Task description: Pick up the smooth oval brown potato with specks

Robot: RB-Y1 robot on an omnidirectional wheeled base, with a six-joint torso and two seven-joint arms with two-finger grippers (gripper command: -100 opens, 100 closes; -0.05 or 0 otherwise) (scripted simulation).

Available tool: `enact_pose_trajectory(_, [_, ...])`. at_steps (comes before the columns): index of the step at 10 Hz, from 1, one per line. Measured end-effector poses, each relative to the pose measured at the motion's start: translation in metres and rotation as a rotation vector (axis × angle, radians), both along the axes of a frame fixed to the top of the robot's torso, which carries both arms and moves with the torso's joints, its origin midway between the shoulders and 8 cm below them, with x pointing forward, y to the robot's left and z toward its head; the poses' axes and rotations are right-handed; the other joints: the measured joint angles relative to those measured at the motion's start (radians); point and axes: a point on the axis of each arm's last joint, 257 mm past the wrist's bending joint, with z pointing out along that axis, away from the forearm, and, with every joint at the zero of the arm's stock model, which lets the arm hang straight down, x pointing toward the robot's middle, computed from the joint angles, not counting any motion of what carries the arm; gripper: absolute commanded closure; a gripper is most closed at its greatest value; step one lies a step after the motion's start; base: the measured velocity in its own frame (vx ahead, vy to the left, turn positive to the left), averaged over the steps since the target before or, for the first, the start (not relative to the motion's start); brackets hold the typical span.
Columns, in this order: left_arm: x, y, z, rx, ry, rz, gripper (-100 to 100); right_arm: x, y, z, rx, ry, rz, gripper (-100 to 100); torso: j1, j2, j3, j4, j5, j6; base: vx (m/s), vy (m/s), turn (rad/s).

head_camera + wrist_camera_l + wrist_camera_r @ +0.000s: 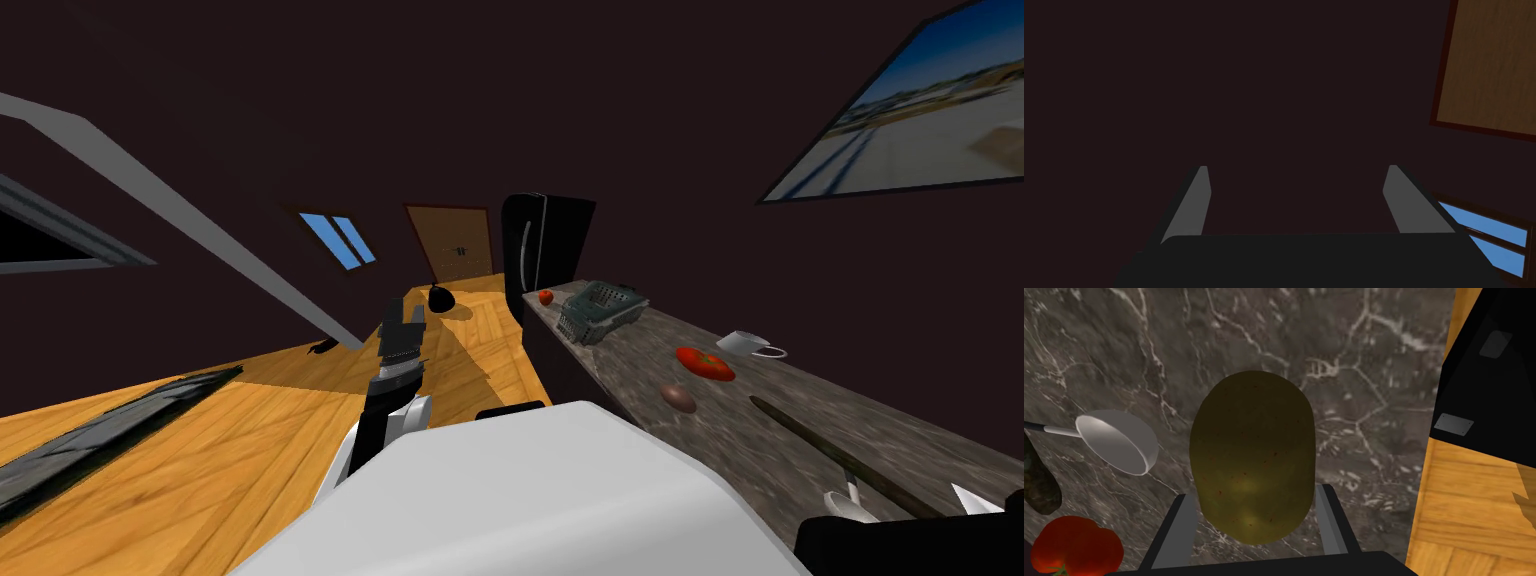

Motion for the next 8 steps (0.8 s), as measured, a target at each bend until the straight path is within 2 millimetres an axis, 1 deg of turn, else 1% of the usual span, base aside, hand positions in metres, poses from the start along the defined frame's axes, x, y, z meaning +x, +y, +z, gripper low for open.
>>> enact_pose_trajectory(1, [0.0,0.0,0.0,0.0,0.0,0.0,0,-0.005,0.003,0.003,-0.005,-0.002,-0.012,100,0.0,-0.003,-0.002,0.0,0.0,-0.003,0.069,-0.022,0.016])
enact_pose_trajectory(3, [0.0,0.0,0.0,0.0,0.0,0.0,0,-0.005,0.005,0.004,-0.014,0.004,0.012,100,0.002,0.001,0.0,0.0,0.0,-0.004,0.006,-0.006,0.02])
enact_pose_trajectory(4, [0.0,0.0,0.0,0.0,0.0,0.0,0,-0.005,0.005,0.004,-0.018,0.011,0.03,100,0.003,0.003,0.001,0.001,0.001,-0.003,0.094,-0.046,-0.194])
enact_pose_trajectory(5, [0.0,0.0,0.0,0.0,0.0,0.0,0,-0.009,0.011,0.007,-0.023,0.007,0.018,100,0.002,0.0,0.0,0.0,0.001,-0.001,0.129,-0.063,-0.177])
enact_pose_trajectory(6, [0.0,0.0,0.0,0.0,0.0,0.0,0,-0.012,0.016,0.01,-0.027,0.009,0.008,100,0.001,-0.003,-0.002,0.0,0.001,-0.002,0.08,-0.036,-0.02])
enact_pose_trajectory(8, [0.0,0.0,0.0,0.0,0.0,0.0,0,-0.014,0.017,0.012,-0.04,0.017,0.029,100,0.003,0.0,0.0,0.0,0.002,-0.004,0.011,-0.005,0.018])
